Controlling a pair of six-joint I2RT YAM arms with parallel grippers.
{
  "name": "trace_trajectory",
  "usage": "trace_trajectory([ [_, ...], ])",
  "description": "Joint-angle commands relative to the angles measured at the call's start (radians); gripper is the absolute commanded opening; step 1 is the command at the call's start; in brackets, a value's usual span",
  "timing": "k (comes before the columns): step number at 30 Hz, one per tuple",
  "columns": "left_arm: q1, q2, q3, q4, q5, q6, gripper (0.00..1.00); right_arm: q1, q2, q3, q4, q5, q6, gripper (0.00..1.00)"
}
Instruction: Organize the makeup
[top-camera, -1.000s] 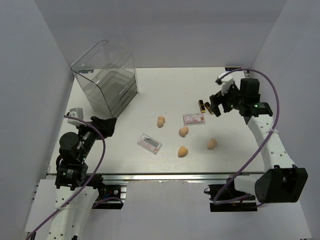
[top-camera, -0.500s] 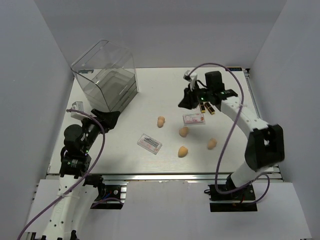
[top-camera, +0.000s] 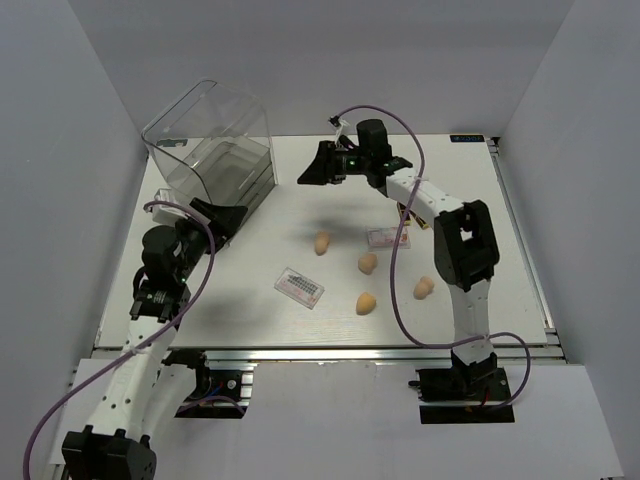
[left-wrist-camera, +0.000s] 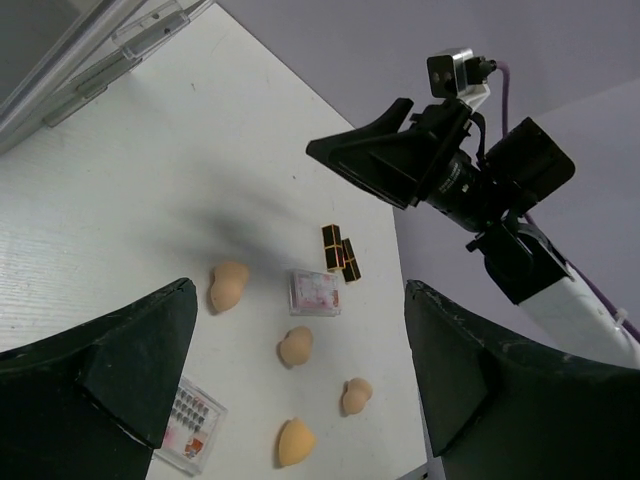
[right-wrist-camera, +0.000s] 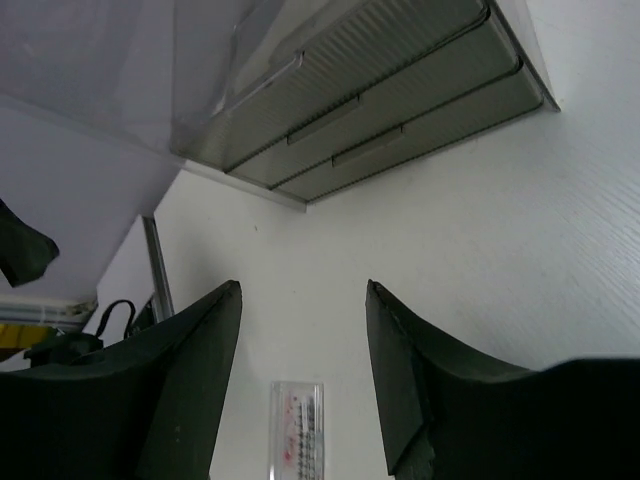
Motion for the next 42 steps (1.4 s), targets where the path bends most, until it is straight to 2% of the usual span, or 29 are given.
trace_trajectory([
  [1, 0.003, 0.021, 0.038, 0.049, 0.004, -0.027, 0.94, 0.020, 0.077, 0.113, 0.142, -0.056, 0.161, 0.58],
  [6, 0.003, 0.061, 0.095, 0.019, 0.014, 0.010, 0.96, 0.074, 0.209, 0.248, 0.254, -0.043, 0.320, 0.54],
  [9, 0.003, 0.056, 0.124, -0.046, -0.005, 0.030, 0.95, 0.104, 0.263, 0.310, 0.271, -0.009, 0.359, 0.54],
  [15, 0.003, -0.005, 0.151, -0.170, -0.079, 0.022, 0.95, 0.121, 0.286, 0.243, 0.400, 0.101, 0.433, 0.54],
  [24, 0.003, -0.031, 0.220, -0.286, -0.177, 0.010, 0.95, 0.178, 0.348, 0.249, 0.518, 0.175, 0.522, 0.52],
  [29, 0.003, -0.050, 0.214, -0.270, -0.239, 0.001, 0.95, 0.190, 0.360, 0.235, 0.540, 0.208, 0.559, 0.52],
  [34, 0.003, -0.036, 0.216, -0.261, -0.226, -0.007, 0.95, 0.201, 0.400, 0.301, 0.532, 0.246, 0.562, 0.52],
  [42, 0.003, -0.033, 0.217, -0.267, -0.223, -0.002, 0.95, 0.221, 0.430, 0.318, 0.543, 0.300, 0.580, 0.51],
])
